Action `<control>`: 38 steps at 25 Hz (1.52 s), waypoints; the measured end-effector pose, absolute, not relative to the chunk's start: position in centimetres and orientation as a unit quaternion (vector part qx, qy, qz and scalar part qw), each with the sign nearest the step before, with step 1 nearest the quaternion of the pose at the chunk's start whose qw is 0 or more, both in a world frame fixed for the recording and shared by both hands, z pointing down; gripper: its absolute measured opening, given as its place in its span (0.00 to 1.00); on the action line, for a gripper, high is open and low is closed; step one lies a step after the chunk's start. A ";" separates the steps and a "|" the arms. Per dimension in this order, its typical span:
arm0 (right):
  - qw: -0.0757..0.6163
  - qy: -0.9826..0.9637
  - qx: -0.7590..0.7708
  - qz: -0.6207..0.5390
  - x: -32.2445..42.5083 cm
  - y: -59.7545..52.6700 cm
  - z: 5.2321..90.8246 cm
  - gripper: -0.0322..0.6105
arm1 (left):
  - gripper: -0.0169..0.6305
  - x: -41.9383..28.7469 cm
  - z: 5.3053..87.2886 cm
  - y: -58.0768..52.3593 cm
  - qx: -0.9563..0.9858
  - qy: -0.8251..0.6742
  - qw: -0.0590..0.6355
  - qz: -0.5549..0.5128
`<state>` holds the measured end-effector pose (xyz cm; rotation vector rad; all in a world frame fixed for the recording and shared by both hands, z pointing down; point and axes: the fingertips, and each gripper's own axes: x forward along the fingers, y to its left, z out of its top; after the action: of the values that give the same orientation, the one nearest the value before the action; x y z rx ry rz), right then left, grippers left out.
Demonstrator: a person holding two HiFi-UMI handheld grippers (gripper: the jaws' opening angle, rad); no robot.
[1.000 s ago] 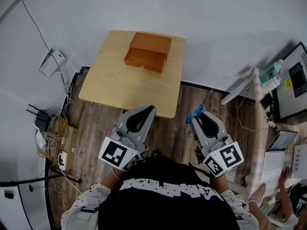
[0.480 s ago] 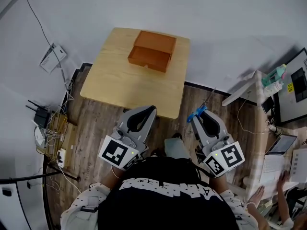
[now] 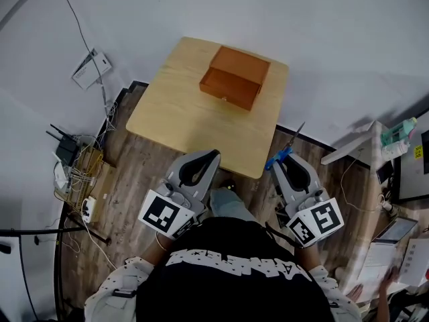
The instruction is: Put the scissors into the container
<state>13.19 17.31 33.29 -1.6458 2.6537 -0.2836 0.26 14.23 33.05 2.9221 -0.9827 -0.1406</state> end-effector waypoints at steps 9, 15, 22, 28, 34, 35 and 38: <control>0.002 0.864 -0.495 -0.089 11.2 11.5 33.5 0.21 | 0.03 -1.8 33.3 9.4 0.938 -0.342 0.033 -0.045; 0.000 0.866 -0.494 -0.084 10.8 7.3 33.3 0.21 | 0.03 -1.8 33.3 6.6 0.946 -0.323 0.034 -0.010; 0.004 0.866 -0.492 -0.089 11.2 4.1 33.3 0.21 | 0.03 -1.6 32.8 3.3 0.946 -0.323 0.031 -0.004; 0.012 0.864 -0.494 -0.101 11.6 1.7 33.7 0.21 | 0.03 -1.0 33.3 1.2 0.948 -0.315 0.035 0.010; 0.013 0.862 -0.496 -0.103 12.4 -0.2 33.6 0.21 | 0.03 -0.4 33.3 -1.0 0.948 -0.318 0.032 0.011; 0.013 0.862 -0.497 -0.102 12.4 -0.4 33.6 0.21 | 0.03 -0.4 33.3 -1.4 0.947 -0.319 0.030 0.007; 0.010 0.860 -0.499 -0.102 12.8 -1.0 33.7 0.21 | 0.03 0.1 33.2 -2.2 0.949 -0.314 0.034 0.013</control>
<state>12.82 -1.02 33.68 -1.5581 2.6859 -0.3170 0.12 -2.22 33.23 2.9170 -0.9654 0.0385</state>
